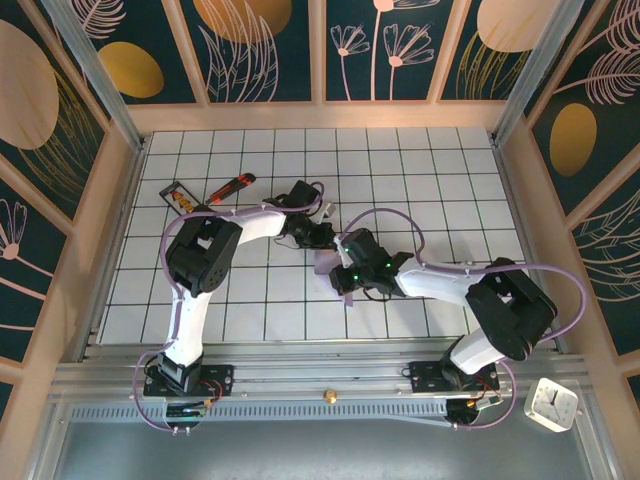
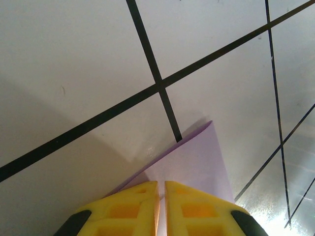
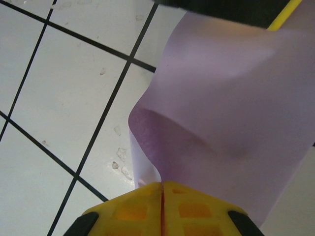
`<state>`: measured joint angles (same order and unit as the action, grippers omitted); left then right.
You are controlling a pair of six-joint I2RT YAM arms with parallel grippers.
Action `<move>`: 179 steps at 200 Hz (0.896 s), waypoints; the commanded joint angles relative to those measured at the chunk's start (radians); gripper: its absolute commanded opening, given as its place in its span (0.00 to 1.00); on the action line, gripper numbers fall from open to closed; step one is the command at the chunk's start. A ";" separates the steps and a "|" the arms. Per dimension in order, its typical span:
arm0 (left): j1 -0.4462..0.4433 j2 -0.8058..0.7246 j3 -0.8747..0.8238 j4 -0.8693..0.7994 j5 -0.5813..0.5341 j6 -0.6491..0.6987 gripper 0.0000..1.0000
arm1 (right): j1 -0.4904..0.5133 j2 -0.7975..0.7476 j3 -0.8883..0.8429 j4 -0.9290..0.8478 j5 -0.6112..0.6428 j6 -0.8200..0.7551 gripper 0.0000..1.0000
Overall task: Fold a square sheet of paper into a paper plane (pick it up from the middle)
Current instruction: Third fold the triangle at the center of the table.
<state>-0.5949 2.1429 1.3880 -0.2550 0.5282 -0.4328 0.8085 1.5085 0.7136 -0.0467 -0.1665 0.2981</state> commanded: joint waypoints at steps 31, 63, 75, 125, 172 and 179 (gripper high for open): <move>-0.006 0.071 -0.013 -0.078 -0.060 0.024 0.14 | -0.030 0.016 0.018 0.023 -0.010 -0.044 0.09; -0.005 0.070 0.000 -0.087 -0.067 0.023 0.21 | -0.036 0.033 0.024 0.023 -0.002 -0.064 0.09; -0.006 0.071 0.009 -0.094 -0.071 0.023 0.24 | -0.039 0.036 0.026 0.018 -0.005 -0.072 0.10; -0.005 0.077 0.023 -0.106 -0.081 0.022 0.27 | -0.070 0.015 -0.007 0.040 -0.070 -0.064 0.13; -0.005 0.084 0.026 -0.112 -0.088 0.029 0.26 | -0.091 0.024 -0.003 0.038 -0.067 -0.069 0.09; -0.005 0.086 0.025 -0.112 -0.088 0.028 0.25 | -0.090 0.030 0.002 0.034 -0.056 -0.073 0.07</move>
<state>-0.5987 2.1544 1.4261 -0.2928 0.5327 -0.4252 0.7250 1.5345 0.7113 -0.0250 -0.2306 0.2413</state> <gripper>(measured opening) 0.261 0.098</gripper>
